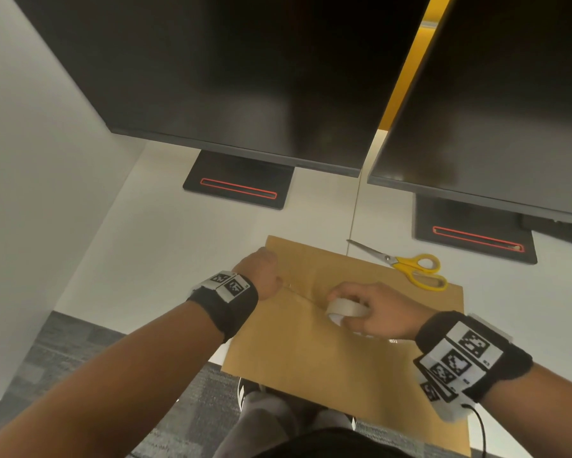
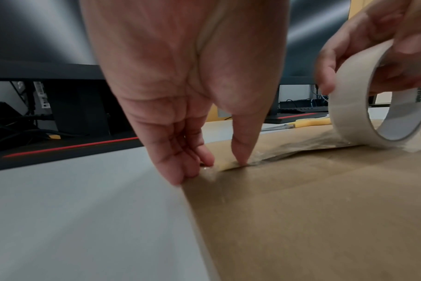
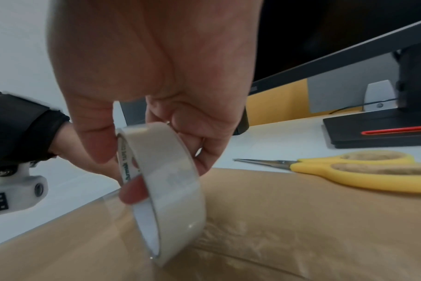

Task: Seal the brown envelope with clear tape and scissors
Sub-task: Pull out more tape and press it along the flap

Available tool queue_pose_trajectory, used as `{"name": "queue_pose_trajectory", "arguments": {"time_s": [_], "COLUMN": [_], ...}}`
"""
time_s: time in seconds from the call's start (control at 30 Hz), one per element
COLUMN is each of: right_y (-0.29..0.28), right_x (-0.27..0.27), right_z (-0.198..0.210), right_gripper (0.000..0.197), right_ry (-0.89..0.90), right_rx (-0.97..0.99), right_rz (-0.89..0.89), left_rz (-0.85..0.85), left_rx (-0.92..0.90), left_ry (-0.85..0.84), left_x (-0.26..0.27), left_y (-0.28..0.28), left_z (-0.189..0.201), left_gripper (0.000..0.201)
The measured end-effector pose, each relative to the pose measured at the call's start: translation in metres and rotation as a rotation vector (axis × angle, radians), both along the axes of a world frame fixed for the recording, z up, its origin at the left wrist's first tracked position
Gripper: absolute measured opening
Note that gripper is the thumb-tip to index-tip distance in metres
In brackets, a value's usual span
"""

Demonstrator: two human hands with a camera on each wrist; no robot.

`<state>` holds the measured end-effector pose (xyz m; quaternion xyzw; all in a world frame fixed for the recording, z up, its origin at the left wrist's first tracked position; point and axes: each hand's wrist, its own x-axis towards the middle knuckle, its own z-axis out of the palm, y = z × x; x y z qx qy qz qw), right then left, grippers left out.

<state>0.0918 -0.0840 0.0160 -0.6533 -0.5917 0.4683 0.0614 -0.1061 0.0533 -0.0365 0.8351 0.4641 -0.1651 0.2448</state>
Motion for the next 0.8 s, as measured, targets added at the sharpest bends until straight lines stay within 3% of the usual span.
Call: {"name": "queue_pose_trajectory", "arguments": {"time_s": [0.23, 0.53, 0.8], "right_y": [-0.002, -0.006, -0.009], "right_x": [0.006, 0.011, -0.001], "right_z": [0.005, 0.008, -0.003], "right_gripper": [0.035, 0.034, 0.037], "right_ry": [0.0, -0.363, -0.435], "right_rx": [0.038, -0.05, -0.18], "right_rz": [-0.094, 0.17, 0.268], "left_rz": [0.035, 0.089, 0.06], "left_rx": [0.011, -0.003, 0.045], "left_ry": [0.036, 0.109, 0.079], "left_x": [0.006, 0.016, 0.011], "left_y": [-0.007, -0.011, -0.02], "left_z": [0.001, 0.007, 0.008], "left_gripper": [0.047, 0.05, 0.05]}}
